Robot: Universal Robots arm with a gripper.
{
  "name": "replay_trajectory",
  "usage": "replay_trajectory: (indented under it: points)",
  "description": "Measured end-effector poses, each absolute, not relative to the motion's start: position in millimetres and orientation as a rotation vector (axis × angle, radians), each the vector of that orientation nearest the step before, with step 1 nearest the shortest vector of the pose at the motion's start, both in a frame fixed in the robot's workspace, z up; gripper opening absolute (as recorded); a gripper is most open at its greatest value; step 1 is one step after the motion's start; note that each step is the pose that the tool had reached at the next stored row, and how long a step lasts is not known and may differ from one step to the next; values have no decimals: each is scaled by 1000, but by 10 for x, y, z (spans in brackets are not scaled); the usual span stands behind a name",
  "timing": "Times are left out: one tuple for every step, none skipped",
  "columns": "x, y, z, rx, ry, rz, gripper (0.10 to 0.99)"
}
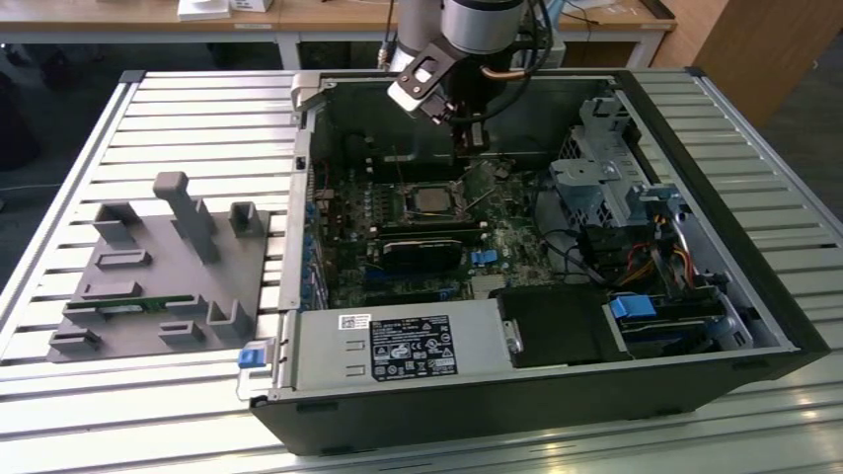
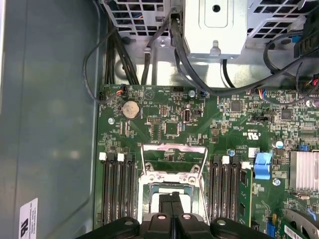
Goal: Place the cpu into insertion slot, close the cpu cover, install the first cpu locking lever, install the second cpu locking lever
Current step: 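Close the cpu cover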
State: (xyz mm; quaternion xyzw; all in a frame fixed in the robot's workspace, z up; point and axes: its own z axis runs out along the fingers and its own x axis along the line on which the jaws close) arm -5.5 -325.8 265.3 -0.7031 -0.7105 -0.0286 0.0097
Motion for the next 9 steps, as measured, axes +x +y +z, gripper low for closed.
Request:
replay_trajectory:
  points:
    - [-51, -3258, 2653, -2195, -2218, -89, 122]
    - [-47, -3257, 2653, -2195, -2218, -89, 122]
    - [-43, -3258, 2653, -2195, -2218, -89, 122]
    - [-39, -3258, 2653, -2195, -2218, -89, 122]
    - [-35, -3258, 2653, -2195, -2218, -89, 122]
    - [-31, -3257, 2653, -2195, -2218, -89, 122]
    - [-26, -3258, 2653, -2195, -2218, -89, 122]
    - [-20, -3258, 2653, -2195, -2218, -89, 122]
    - [-12, -3257, 2653, -2195, -2218, -90, 122]
